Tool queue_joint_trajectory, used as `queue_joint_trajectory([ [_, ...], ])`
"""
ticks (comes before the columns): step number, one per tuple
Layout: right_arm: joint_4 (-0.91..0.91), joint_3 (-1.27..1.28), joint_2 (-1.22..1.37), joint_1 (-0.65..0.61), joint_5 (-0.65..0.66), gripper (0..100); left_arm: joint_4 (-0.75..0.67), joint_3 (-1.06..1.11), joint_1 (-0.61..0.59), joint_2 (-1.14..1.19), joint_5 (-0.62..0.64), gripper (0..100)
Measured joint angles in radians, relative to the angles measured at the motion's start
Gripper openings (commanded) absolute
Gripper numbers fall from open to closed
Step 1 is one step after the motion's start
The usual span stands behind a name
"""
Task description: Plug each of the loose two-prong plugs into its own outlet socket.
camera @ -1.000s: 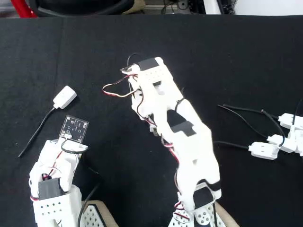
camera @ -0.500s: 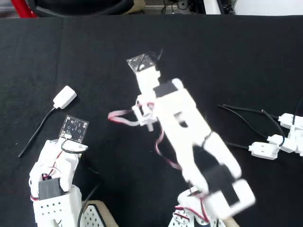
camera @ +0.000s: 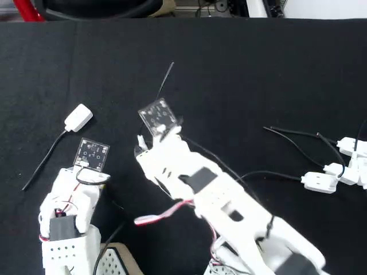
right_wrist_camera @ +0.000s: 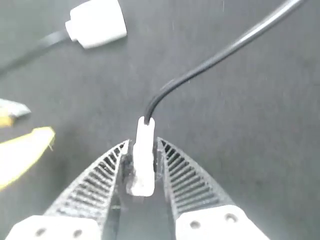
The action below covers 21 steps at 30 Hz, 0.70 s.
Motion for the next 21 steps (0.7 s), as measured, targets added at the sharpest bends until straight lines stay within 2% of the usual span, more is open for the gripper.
queue_joint_trajectory([
  [4,-0.210,0.149,-0.117,-0.003,0.000,2.5,0.000,0.000,0.055,0.000,0.066,13],
  [9,-0.405,0.315,-0.299,-0.006,0.000,1.4,0.000,0.000,0.130,0.000,0.078,13],
  [14,-0.382,0.353,-0.482,-0.006,-0.075,1.2,-0.021,0.000,0.195,0.000,0.133,13],
  [17,-0.313,0.354,-0.565,-0.006,-0.150,1.2,-0.083,0.000,0.256,0.000,0.201,13],
  [21,-0.233,0.354,-0.643,0.003,-0.186,1.2,-0.189,0.000,0.348,0.000,0.278,13],
])
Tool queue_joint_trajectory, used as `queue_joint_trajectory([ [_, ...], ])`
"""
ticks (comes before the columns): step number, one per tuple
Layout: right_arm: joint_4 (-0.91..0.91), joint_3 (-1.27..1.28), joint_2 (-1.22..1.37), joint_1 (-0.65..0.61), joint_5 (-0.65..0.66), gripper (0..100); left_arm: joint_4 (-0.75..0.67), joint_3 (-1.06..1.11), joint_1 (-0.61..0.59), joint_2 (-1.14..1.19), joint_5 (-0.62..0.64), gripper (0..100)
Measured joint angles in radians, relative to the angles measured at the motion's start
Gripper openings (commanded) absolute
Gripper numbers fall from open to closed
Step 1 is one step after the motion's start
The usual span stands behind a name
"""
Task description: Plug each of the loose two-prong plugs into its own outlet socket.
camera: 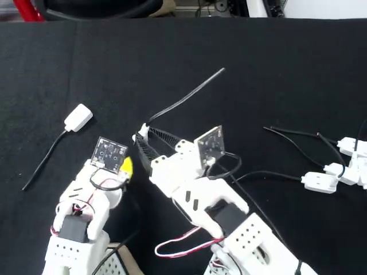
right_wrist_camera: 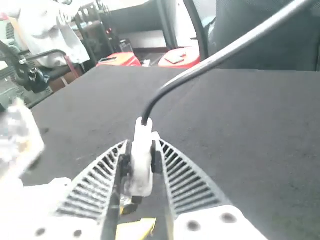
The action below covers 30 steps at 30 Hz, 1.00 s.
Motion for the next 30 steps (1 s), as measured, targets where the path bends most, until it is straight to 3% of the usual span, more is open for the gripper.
queue_joint_trajectory([
  [12,0.170,-0.003,-0.037,0.008,0.000,1.2,-0.255,0.000,0.037,0.000,0.146,15],
  [16,0.176,-0.003,-0.038,0.008,0.020,1.2,-0.259,0.000,0.107,0.000,0.147,15],
  [25,0.176,-0.003,-0.046,0.011,0.052,1.2,-0.189,0.000,0.118,0.000,0.147,15],
  [30,0.176,-0.003,-0.046,0.011,0.052,1.2,-0.144,0.000,0.138,0.000,0.075,15],
])
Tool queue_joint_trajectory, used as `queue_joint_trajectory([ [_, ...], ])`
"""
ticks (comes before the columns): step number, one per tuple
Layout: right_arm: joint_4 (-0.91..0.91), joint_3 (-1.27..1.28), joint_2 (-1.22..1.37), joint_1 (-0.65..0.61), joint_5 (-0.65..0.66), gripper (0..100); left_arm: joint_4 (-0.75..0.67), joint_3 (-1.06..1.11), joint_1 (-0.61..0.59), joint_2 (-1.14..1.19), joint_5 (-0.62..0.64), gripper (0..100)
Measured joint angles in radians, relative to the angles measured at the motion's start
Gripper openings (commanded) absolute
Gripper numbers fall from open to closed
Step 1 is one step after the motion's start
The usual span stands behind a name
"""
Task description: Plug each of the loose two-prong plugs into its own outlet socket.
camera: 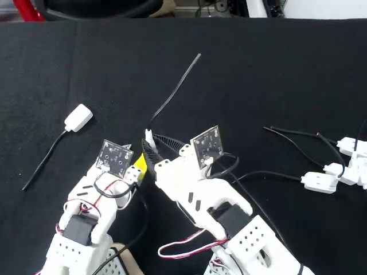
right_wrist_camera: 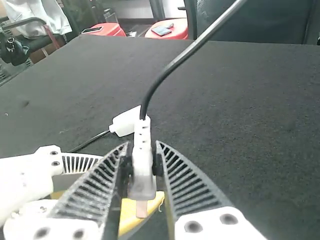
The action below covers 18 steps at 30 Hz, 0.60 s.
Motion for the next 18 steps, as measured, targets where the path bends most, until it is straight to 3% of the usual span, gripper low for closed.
queue_joint_trajectory([
  [4,0.000,0.000,0.000,0.000,0.000,1.2,0.011,0.000,0.000,0.000,0.002,17],
  [9,0.037,-0.002,-0.002,-0.054,0.000,1.2,0.011,-0.006,-0.005,0.000,0.129,21],
  [18,0.144,-0.074,-0.006,-0.066,0.000,1.2,0.011,-0.008,-0.109,0.000,0.199,21],
])
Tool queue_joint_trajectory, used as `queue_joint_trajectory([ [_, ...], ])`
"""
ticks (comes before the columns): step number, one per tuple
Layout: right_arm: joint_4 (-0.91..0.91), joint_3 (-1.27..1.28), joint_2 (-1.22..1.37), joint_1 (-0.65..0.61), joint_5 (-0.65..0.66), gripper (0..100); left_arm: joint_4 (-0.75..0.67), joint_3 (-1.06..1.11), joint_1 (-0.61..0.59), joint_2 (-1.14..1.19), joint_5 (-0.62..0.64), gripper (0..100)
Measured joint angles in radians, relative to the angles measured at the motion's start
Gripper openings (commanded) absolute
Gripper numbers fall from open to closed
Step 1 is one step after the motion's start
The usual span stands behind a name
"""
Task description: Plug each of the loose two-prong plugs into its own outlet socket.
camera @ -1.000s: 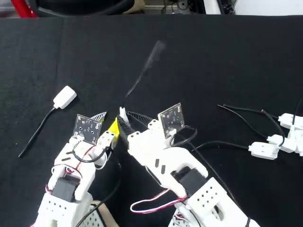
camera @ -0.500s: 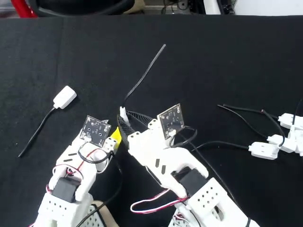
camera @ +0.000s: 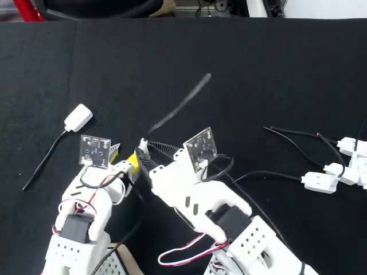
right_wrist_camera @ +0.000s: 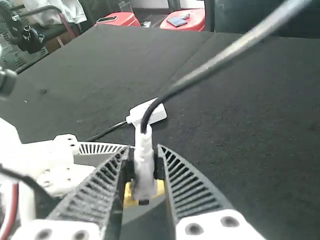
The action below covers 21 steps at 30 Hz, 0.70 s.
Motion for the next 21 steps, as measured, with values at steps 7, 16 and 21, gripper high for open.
queue_joint_trajectory([
  [7,0.117,-0.061,0.000,0.000,0.005,1.2,-0.025,-0.002,-0.068,0.000,0.000,21],
  [16,0.130,-0.063,0.000,-0.041,0.020,1.2,-0.029,-0.002,-0.100,0.000,-0.009,21],
  [21,0.101,-0.063,0.000,0.035,0.009,1.2,0.055,-0.002,-0.098,0.000,-0.157,21],
])
